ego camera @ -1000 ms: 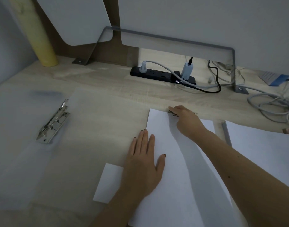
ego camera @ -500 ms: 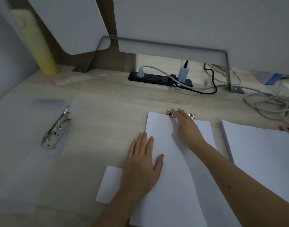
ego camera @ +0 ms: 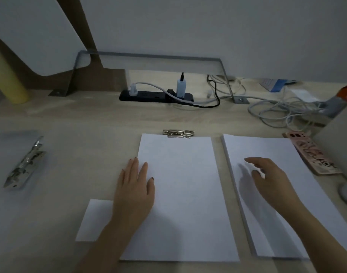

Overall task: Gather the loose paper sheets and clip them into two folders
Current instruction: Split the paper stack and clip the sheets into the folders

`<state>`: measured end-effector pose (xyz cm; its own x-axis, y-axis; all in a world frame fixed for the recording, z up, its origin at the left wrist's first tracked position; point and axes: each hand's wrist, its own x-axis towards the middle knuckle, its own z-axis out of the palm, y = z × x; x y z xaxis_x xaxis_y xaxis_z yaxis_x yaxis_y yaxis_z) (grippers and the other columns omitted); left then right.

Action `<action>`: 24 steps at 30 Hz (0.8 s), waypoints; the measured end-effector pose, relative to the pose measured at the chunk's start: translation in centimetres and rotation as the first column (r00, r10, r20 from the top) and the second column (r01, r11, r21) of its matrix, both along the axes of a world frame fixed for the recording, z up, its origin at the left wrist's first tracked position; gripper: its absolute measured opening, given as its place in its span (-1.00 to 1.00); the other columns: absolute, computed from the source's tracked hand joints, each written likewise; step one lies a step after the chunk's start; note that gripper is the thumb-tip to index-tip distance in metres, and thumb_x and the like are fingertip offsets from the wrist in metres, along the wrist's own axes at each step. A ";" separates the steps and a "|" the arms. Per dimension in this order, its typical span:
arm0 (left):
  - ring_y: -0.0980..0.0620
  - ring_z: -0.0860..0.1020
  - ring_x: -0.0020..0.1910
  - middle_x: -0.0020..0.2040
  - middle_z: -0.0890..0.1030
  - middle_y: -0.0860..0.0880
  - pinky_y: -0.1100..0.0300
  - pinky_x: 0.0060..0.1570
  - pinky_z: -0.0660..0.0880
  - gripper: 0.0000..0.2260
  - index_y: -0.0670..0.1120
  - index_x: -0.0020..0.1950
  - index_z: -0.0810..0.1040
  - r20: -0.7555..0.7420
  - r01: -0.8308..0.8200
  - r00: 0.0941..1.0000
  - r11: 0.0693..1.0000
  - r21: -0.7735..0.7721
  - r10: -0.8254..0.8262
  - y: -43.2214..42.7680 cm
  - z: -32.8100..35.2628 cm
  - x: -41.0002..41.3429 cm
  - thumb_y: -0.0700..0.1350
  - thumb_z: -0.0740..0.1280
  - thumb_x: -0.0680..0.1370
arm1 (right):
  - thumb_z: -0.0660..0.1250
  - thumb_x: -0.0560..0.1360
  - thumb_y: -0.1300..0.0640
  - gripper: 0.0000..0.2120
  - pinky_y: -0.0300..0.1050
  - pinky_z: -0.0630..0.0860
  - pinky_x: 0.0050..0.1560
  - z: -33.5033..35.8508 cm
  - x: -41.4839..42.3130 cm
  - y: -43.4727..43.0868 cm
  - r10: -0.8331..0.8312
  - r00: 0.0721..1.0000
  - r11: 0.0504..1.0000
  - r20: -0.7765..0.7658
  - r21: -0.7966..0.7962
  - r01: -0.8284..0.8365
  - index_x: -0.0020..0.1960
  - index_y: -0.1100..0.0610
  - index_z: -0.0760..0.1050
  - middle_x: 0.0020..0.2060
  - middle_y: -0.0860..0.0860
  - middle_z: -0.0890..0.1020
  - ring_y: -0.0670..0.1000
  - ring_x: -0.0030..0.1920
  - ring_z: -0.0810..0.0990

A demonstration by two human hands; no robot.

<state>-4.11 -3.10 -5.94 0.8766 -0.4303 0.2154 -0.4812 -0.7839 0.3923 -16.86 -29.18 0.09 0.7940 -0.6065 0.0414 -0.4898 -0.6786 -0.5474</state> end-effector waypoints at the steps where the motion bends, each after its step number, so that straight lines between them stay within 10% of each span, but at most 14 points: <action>1: -0.07 0.22 0.49 0.47 0.29 -0.16 0.10 0.45 0.09 -0.45 -0.17 0.37 0.42 -0.057 0.002 0.998 0.999 -0.044 -0.005 -0.7 0.7 -0.5 0.06 -0.03 0.50 | 0.16 0.55 0.30 -0.68 -0.10 0.36 0.19 -0.2 -0.7 -0.4 -0.014 1.000 1.000 -0.001 -0.021 0.014 0.26 0.14 0.48 0.26 0.14 0.51 0.13 0.23 0.48; 5: 0.20 0.15 0.47 0.48 0.25 0.09 0.44 0.30 0.04 -0.66 -0.03 0.40 0.36 -0.416 0.020 0.882 0.901 -0.433 -0.219 -5.3 4.5 -3.4 -0.11 0.14 0.62 | 0.16 0.54 0.31 -0.71 -0.17 0.37 0.03 -1.4 -2.4 -1.7 -0.029 0.998 1.000 -0.047 -0.006 0.029 0.15 0.14 0.57 0.15 0.10 0.55 0.10 0.11 0.52; 11: 0.12 0.35 0.35 0.37 0.38 0.08 0.21 0.33 0.27 -0.60 -0.02 0.43 0.30 -0.795 -0.130 0.354 0.816 -0.563 -0.492 -12.4 7.9 -6.9 -0.09 0.20 0.59 | 0.22 0.54 0.26 -0.77 -0.20 0.39 -0.06 -2.0 -2.7 -2.3 -0.022 0.998 0.999 -0.053 -0.029 0.021 0.06 0.09 0.62 0.07 -0.02 0.56 0.04 0.06 0.56; 16: 0.03 0.44 0.25 0.33 0.44 -0.06 0.07 0.32 0.37 -0.56 -0.12 0.37 0.34 -0.869 -0.280 0.282 0.831 -0.481 -0.408 -16.0 7.4 -6.3 -0.06 0.28 0.51 | 0.18 0.56 0.23 -0.75 -0.20 0.44 -0.01 -2.0 -2.9 -2.1 -0.019 0.998 0.999 -0.053 -0.034 0.018 0.12 0.10 0.59 0.15 -0.01 0.55 0.04 0.09 0.56; 19: 0.13 0.51 -0.14 0.02 0.54 -0.07 0.25 -0.10 0.50 -0.77 -0.21 0.20 0.46 -0.888 -0.380 0.215 0.803 -0.459 -0.406 -16.7 7.2 -5.2 -0.19 0.20 0.56 | 0.17 0.56 0.23 -0.74 -0.19 0.45 0.00 -2.0 -3.0 -2.0 -0.016 0.998 0.999 -0.055 -0.050 0.014 0.15 0.10 0.57 0.15 0.00 0.54 0.04 0.09 0.55; 24: 0.03 0.46 -0.08 -0.07 0.47 -0.07 0.26 -0.19 0.44 -0.88 -0.16 0.04 0.49 -0.917 -0.336 0.268 0.864 -0.375 -0.294 -18.0 7.1 -3.7 -0.19 0.21 0.55 | 0.16 0.56 0.23 -0.72 -0.18 0.46 -0.01 -2.2 -3.1 -1.9 -0.016 0.999 0.996 -0.046 -0.084 0.012 0.17 0.10 0.56 0.15 0.00 0.54 0.03 0.11 0.52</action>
